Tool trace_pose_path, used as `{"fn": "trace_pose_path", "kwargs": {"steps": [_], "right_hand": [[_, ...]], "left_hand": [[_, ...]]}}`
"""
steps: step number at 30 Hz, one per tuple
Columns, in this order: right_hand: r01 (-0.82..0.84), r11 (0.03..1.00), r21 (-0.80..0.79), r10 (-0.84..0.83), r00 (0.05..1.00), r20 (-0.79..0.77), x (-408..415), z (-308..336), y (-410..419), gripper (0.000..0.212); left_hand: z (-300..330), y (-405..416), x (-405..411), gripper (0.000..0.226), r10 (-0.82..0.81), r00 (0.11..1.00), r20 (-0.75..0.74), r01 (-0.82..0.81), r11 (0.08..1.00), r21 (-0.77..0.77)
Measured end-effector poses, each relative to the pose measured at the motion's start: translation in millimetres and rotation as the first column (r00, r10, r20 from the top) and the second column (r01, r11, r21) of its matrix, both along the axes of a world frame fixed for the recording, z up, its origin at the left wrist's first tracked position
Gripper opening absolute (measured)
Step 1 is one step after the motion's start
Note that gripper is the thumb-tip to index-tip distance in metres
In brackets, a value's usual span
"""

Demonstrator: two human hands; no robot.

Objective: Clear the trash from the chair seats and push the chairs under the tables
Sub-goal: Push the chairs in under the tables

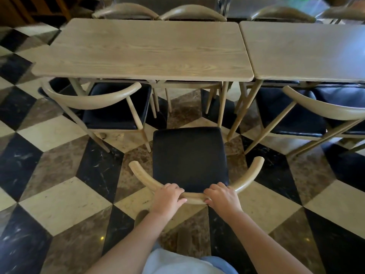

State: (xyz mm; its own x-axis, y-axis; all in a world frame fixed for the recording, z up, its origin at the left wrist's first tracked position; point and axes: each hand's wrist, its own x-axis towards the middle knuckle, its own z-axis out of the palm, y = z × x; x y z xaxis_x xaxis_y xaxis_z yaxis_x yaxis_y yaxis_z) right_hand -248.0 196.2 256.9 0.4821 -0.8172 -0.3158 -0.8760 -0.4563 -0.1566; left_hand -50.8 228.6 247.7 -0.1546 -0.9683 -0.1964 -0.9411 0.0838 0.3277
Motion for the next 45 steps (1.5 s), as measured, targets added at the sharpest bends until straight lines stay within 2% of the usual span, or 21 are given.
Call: {"fn": "trace_pose_path", "kwargs": {"steps": [13,29,34,41,45], "right_hand": [[-0.007,1.000,-0.028,0.007,1.000,-0.006,21.4,-2.0,-63.0,0.019],[-0.013,1.000,-0.026,0.012,0.999,-0.048,59.6,-7.0,-248.0,0.029],[0.034,0.998,-0.052,-0.037,0.998,-0.050,67.4,-5.9,-297.6,0.025],[0.018,0.998,-0.061,-0.022,0.998,-0.061,75.7,1.1,-351.4,0.027],[0.025,1.000,-0.015,-0.026,0.999,-0.019,80.6,-1.5,-383.3,0.021]], "left_hand": [[-0.4,-63.8,22.7,0.040,0.031,0.999,-0.013,-0.031,1.000,-0.006],[-0.6,-256.5,64.6,0.038,-0.010,1.000,-0.020,0.010,1.000,-0.025],[-4.0,-310.5,72.5,0.038,-0.025,1.000,-0.010,0.025,0.999,-0.039],[-5.9,-363.3,80.1,0.039,-0.027,1.000,-0.012,0.026,0.999,-0.028],[-3.5,-393.8,86.7,0.038,-0.009,0.999,-0.036,0.008,1.000,-0.027]]}}
